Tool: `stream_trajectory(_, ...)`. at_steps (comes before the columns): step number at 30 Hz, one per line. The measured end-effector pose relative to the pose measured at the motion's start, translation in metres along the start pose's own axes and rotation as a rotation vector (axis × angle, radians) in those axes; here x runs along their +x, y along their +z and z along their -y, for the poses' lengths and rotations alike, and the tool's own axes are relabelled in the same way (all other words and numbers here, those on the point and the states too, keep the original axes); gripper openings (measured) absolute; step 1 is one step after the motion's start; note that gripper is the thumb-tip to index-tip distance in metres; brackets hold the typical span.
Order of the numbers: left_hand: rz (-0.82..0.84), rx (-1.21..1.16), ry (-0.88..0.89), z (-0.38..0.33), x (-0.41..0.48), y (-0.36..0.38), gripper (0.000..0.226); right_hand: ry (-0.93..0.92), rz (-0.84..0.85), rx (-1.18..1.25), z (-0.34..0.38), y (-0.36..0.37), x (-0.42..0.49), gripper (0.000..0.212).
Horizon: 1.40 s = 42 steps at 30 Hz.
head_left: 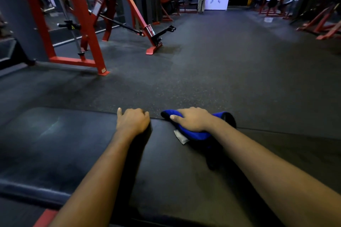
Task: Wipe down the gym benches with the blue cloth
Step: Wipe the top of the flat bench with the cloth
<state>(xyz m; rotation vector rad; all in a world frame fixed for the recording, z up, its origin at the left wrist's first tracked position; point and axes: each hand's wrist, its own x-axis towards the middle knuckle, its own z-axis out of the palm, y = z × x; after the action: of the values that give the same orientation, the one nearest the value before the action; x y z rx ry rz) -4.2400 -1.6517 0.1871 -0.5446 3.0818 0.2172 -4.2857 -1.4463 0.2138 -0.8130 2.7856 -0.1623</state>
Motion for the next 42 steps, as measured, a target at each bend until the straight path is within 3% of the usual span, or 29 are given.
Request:
stream_trajectory(5, 0.02, 0.001, -0.014, 0.012, 0.002, -0.003, 0.046, 0.003, 0.04, 0.06, -0.019, 0.0, -0.01, 0.053)
stream_trajectory(9, -0.017, -0.019, -0.064, 0.03, -0.007, -0.012, 0.043, -0.04, 0.013, -0.022, 0.034, 0.002, 0.018, 0.055)
stream_trajectory(15, -0.183, -0.114, -0.23, 0.088, -0.026, -0.027, 0.04, -0.091, 0.112, 0.067, 0.033, 0.001, 0.02, 0.054)
stream_trajectory(18, -0.271, -0.175, -0.268, 0.122, -0.046, -0.029, 0.038, -0.056, 0.06, -0.045, 0.071, 0.001, 0.036, 0.056)
stream_trajectory(22, -0.439, -0.242, -0.374, 0.167, -0.081, -0.034, 0.035, -0.145, 0.009, -0.033, 0.128, 0.009, 0.058, 0.055)
stream_trajectory(26, -0.548, -0.266, -0.462, 0.209, -0.109, -0.032, 0.033, -0.055, 0.047, -0.014, 0.121, 0.012, 0.064, 0.062)
stream_trajectory(29, -0.567, -0.244, -0.481, 0.236, -0.119, -0.019, 0.032, -0.009, 0.005, -0.047, 0.155, 0.016, 0.08, 0.064)
stream_trajectory(36, -0.772, -0.409, -0.522, 0.25, -0.124, -0.011, 0.035, -0.1, 0.039, -0.038, 0.176, 0.017, 0.109, 0.062)
stream_trajectory(42, -0.775, -0.457, -0.59, 0.266, -0.115, -0.014, 0.036, -0.262, 0.038, 0.009, 0.241, 0.021, 0.149, 0.062)
